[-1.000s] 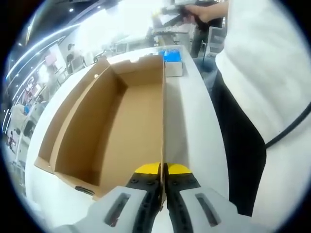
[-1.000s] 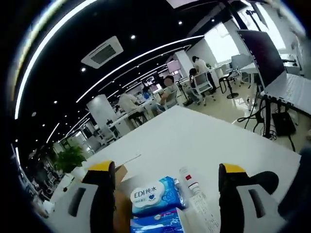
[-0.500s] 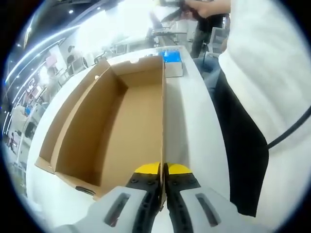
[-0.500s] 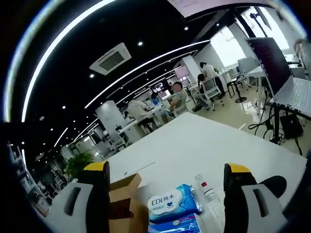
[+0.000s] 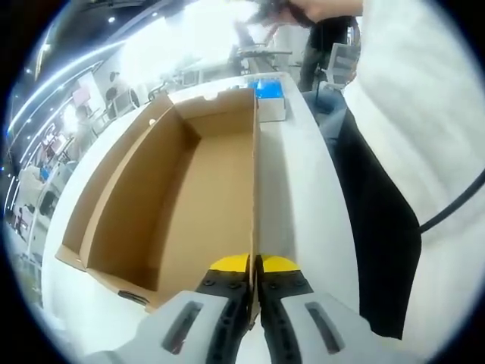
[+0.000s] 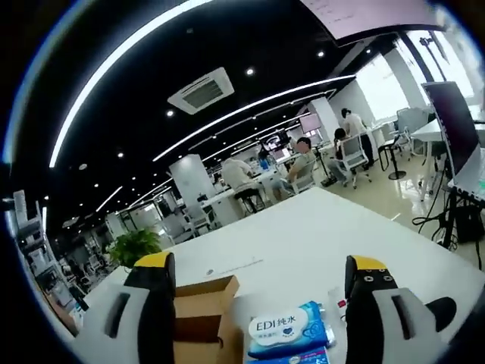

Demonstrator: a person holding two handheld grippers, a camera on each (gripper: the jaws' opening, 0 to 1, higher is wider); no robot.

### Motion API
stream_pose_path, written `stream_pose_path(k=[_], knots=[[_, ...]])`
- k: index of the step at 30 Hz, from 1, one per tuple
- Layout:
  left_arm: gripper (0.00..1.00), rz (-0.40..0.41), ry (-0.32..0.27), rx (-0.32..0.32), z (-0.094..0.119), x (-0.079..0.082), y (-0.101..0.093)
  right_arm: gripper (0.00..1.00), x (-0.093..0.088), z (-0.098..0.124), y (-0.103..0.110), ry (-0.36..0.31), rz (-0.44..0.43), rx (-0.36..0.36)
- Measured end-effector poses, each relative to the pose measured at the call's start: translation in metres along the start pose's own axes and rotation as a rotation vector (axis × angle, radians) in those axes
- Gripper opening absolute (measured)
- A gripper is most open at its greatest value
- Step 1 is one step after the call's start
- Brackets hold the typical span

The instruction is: Operate the shoe box by opening the lid, removing the specified soft item, and placing it in the target area until the item is outside and the box remains undamaged.

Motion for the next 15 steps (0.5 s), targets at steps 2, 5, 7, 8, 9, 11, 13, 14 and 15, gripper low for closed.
stream_pose_path(k=[2, 5, 7, 8, 9, 11, 13, 14, 15], knots=[[0.02, 0.0, -0.003, 0.002, 0.0, 0.0, 0.0, 0.8, 0.004, 0.002, 0.003, -0.01, 0.005, 0.01], [0.02, 0.001, -0.003, 0.001, 0.0, 0.0, 0.0, 0.73, 0.002, 0.002, -0.003, -0.005, 0.135, -0.049], [0.02, 0.001, -0.004, 0.0, 0.0, 0.001, 0.0, 0.56, 0.002, 0.003, -0.006, -0.002, 0.213, -0.081], [0.02, 0.0, -0.004, -0.001, 0.0, 0.001, 0.0, 0.47, 0.002, 0.005, -0.012, 0.006, 0.273, -0.127], [0.02, 0.0, -0.004, -0.001, 0.0, 0.001, 0.0, 0.43, 0.003, 0.006, -0.012, 0.0, 0.303, -0.133], [0.02, 0.0, -0.005, -0.002, 0.0, 0.001, 0.0, 0.32, 0.004, 0.009, -0.01, 0.012, 0.365, -0.154], [0.02, -0.001, -0.006, -0.002, 0.0, 0.001, 0.0, 0.15, 0.011, 0.011, -0.005, -0.015, 0.417, -0.152], [0.02, -0.002, -0.007, -0.003, 0.0, 0.001, 0.0, 0.15, 0.016, 0.012, -0.004, -0.029, 0.48, -0.174], [0.02, -0.003, -0.007, -0.004, 0.0, 0.001, 0.0, 0.17, 0.018, 0.011, 0.0, -0.032, 0.498, -0.164]])
Point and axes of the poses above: the point that each gripper's makers call its tool centre point, and the gripper's own axes: z roughly backward along the fingers, y roughly to its left, x roughly out of its top, the point moved 2 cm from there along z, roughly backward along the fingers, and after that the axes turned 13 degrees about -x, right-handed, at the moved point
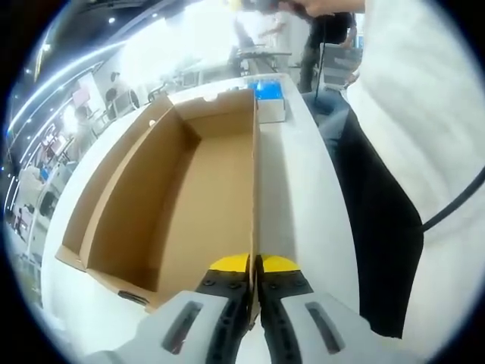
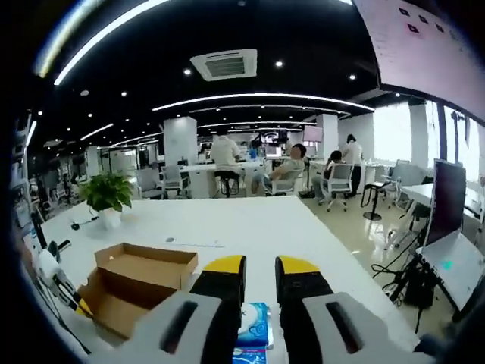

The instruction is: Operate the shoe box by opening the lid, removing the specified soft item, and placing it in the target area until the item is outside and the box remains undamaged.

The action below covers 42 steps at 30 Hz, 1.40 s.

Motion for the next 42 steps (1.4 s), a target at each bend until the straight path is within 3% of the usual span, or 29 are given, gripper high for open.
stream_pose_path(k=[1, 3, 7, 8, 10, 12, 13, 14, 15, 16, 17, 19, 22, 23, 25, 27, 30, 34, 36, 39, 42], knots=[[0.02, 0.0, 0.0, 0.0, 0.0, 0.0, 0.0, 0.16, 0.003, 0.002, 0.003, 0.005, -0.02, 0.005], [0.02, -0.002, -0.001, -0.002, 0.0, 0.0, 0.0, 0.14, 0.018, 0.003, 0.008, -0.052, 0.045, 0.02], [0.02, -0.004, -0.002, -0.002, 0.0, 0.0, 0.0, 0.17, 0.033, 0.005, 0.018, -0.091, 0.126, 0.035], [0.02, -0.005, -0.003, -0.002, 0.0, 0.0, 0.0, 0.22, 0.038, 0.005, 0.022, -0.113, 0.139, 0.043], [0.02, -0.005, -0.004, -0.002, 0.0, 0.0, 0.0, 0.43, 0.043, 0.005, 0.026, -0.108, 0.114, 0.056], [0.02, -0.005, -0.006, -0.002, 0.0, 0.0, 0.0, 0.57, 0.049, 0.005, 0.031, -0.126, 0.1, 0.072], [0.02, -0.004, -0.007, -0.002, 0.0, 0.0, 0.0, 0.59, 0.051, 0.006, 0.033, -0.131, 0.107, 0.072], [0.02, -0.004, -0.008, -0.001, 0.0, 0.0, 0.0, 0.59, 0.056, 0.006, 0.032, -0.16, 0.224, 0.047], [0.02, -0.005, -0.009, -0.001, 0.0, 0.0, 0.0, 0.59, 0.06, 0.008, 0.037, -0.185, 0.262, 0.054], [0.02, -0.005, -0.01, 0.0, 0.0, 0.0, 0.0, 0.61, 0.064, 0.01, 0.043, -0.194, 0.24, 0.065], [0.02, -0.005, -0.011, 0.001, 0.0, 0.0, 0.0, 0.63, 0.071, 0.014, 0.056, -0.223, 0.219, 0.131], [0.02, -0.006, -0.015, 0.003, 0.0, 0.0, 0.0, 0.69, 0.075, 0.014, 0.059, -0.234, 0.258, 0.116], [0.02, -0.006, -0.017, 0.003, 0.0, 0.001, 0.0, 0.7, 0.073, 0.018, 0.076, -0.188, 0.197, 0.208], [0.02, -0.006, -0.017, 0.002, 0.0, 0.001, 0.0, 0.69, 0.074, 0.016, 0.076, -0.198, 0.213, 0.193], [0.02, -0.006, -0.021, 0.002, 0.0, 0.001, 0.0, 0.67, 0.074, 0.017, 0.086, -0.209, 0.182, 0.247], [0.02, -0.005, -0.021, 0.003, 0.0, 0.001, 0.0, 0.68, 0.069, 0.013, 0.086, -0.175, 0.145, 0.226], [0.02, -0.004, -0.021, 0.005, 0.0, 0.001, 0.001, 0.68, 0.046, 0.01, 0.094, -0.035, 0.072, 0.238], [0.02, 0.001, -0.021, 0.009, 0.0, 0.001, 0.001, 0.7, 0.036, 0.01, 0.115, -0.032, 0.118, 0.242], [0.02, 0.005, -0.019, 0.013, 0.0, 0.001, 0.001, 0.6, 0.027, 0.013, 0.131, 0.012, 0.079, 0.311], [0.02, 0.027, -0.018, 0.0, 0.0, 0.001, 0.003, 0.3, 0.028, 0.015, 0.137, -0.001, 0.065, 0.324], [0.02, 0.025, -0.027, -0.003, -0.001, 0.001, 0.002, 0.37, 0.025, 0.007, 0.144, 0.0, 0.053, 0.312]])
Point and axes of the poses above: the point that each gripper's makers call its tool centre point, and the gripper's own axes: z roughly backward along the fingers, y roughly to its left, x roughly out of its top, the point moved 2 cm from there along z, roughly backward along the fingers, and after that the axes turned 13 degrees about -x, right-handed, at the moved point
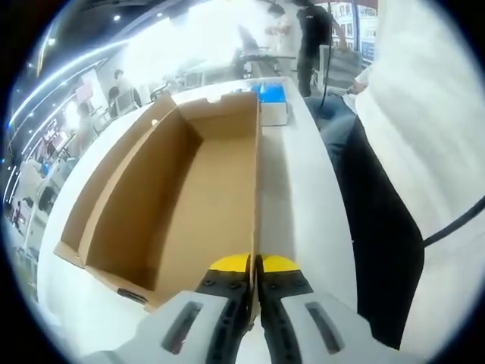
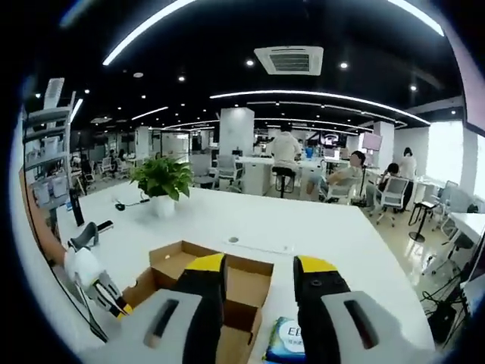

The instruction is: Operate the shoe box by opening the lid, removing the specified soft item, and placing it in the target area until the item is outside and the box remains undamaged.

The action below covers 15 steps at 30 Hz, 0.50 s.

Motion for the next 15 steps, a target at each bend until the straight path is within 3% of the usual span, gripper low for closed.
stream_pose_path(k=[1, 3, 5, 8, 15], knots=[[0.02, -0.001, 0.001, 0.0, 0.0, 0.0, 0.0, 0.34, -0.008, -0.004, -0.004, 0.05, 0.048, -0.024], [0.02, -0.001, 0.002, 0.0, -0.001, 0.0, 0.0, 0.3, -0.013, -0.009, -0.006, 0.056, 0.047, -0.029], [0.02, -0.002, 0.003, -0.003, -0.001, 0.0, 0.0, 0.36, -0.016, -0.019, -0.011, 0.067, 0.058, -0.054], [0.02, -0.003, 0.003, -0.003, -0.002, 0.0, -0.001, 0.5, -0.019, -0.031, -0.006, 0.069, 0.04, -0.035], [0.02, -0.008, 0.004, -0.001, -0.002, 0.0, -0.001, 0.58, -0.033, -0.043, -0.004, 0.091, 0.096, -0.042]])
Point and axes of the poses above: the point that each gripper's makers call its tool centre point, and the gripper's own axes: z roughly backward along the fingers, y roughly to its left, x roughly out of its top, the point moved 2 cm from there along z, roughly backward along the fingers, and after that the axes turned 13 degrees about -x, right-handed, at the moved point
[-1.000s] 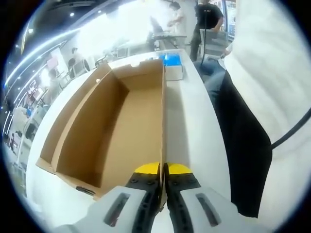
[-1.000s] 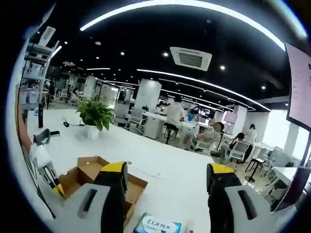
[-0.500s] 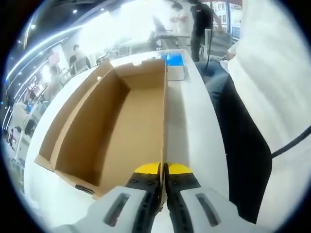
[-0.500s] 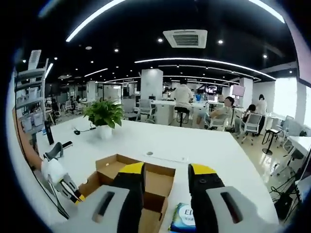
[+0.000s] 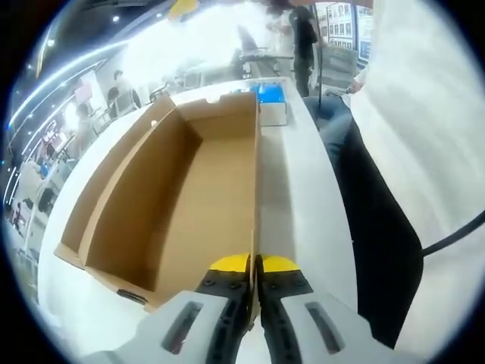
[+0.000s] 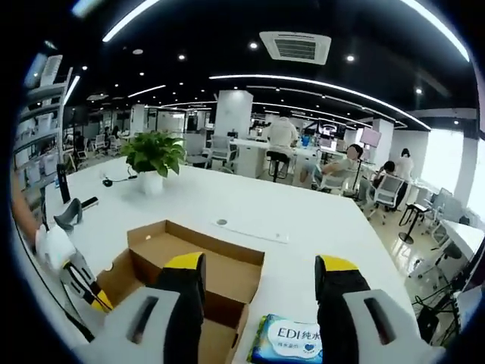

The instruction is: Operate the shoe box by opening the lid, removing the specified soft item, and placing it in the target area until the item is outside and the box remains undamaged.

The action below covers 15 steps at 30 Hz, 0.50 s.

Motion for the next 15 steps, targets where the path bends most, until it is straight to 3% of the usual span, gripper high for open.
stream_pose_path(k=[7, 12, 14, 15], knots=[[0.02, -0.004, -0.001, 0.009, 0.0, 0.0, 0.0, 0.54, -0.022, -0.014, -0.003, 0.108, -0.033, -0.001], [0.02, -0.004, -0.002, 0.009, 0.001, 0.0, 0.0, 0.55, -0.027, -0.026, 0.002, 0.126, -0.027, -0.009], [0.02, -0.005, -0.002, 0.007, 0.001, 0.0, 0.0, 0.52, -0.038, -0.031, 0.007, 0.21, 0.018, 0.004], [0.02, -0.006, -0.002, 0.007, 0.001, 0.0, 0.0, 0.49, -0.039, -0.033, 0.006, 0.218, 0.03, -0.016]])
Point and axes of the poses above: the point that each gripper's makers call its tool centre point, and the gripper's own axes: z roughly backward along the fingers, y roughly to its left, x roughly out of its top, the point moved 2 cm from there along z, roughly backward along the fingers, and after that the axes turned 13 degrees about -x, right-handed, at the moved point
